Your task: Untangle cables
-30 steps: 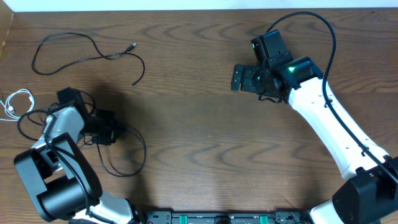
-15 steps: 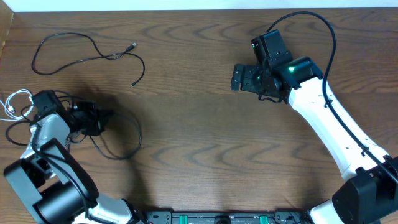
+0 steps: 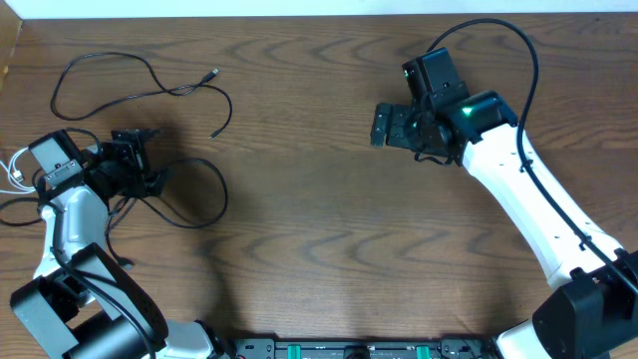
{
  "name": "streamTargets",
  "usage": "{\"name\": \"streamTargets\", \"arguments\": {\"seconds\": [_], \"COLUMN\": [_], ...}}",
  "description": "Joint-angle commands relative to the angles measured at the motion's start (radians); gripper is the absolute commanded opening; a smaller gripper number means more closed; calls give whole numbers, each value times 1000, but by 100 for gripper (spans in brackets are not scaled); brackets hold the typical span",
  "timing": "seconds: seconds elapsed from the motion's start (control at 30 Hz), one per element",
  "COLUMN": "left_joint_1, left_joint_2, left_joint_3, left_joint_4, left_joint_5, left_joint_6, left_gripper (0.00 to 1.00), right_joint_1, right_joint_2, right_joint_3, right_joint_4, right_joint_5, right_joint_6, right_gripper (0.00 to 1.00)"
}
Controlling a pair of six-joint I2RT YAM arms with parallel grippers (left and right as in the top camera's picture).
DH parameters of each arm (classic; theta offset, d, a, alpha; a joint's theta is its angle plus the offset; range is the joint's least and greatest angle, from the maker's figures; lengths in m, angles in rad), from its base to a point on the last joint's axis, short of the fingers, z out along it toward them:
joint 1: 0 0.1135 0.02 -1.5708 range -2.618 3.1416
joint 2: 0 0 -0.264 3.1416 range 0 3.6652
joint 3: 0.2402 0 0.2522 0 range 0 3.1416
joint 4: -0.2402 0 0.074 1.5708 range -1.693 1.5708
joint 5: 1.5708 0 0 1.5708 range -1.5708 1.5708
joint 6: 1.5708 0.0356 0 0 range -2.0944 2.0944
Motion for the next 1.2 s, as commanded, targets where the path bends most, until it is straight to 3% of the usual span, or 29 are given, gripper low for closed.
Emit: {"name": "streamTargets", "arguments": {"seconds": [0.0, 0.13, 0.5, 0.67, 0.9, 1.17], "left_joint_1": [-5, -35, -95, -88, -69, -49], "left_joint_2": [-18, -73, -349, -349, -310, -119], "left_joint_3": [18, 18, 56, 167, 190, 190], "left_joint_4": [-8, -33, -127, -202, -240, -252], "left_joint_5": [25, -57, -557, -739, -1066, -1068], "left_joint_6": [88, 164, 284, 311, 468, 503], "left_gripper": [86, 94, 95, 95, 95, 95], "right_joint_1": [11, 11, 11, 11, 11, 29], "right_joint_2": [6, 6, 6, 6, 6, 6], "right_joint_3": [0, 0, 0, 0, 0, 0], "right_joint_4": [-1, -4, -15, -23, -26, -31], "right_joint_5": [-2, -2, -2, -2, -2, -2], "right_joint_6": [-13, -13, -13, -13, -12, -13], "right_gripper": [95, 95, 95, 93, 94, 93]}}
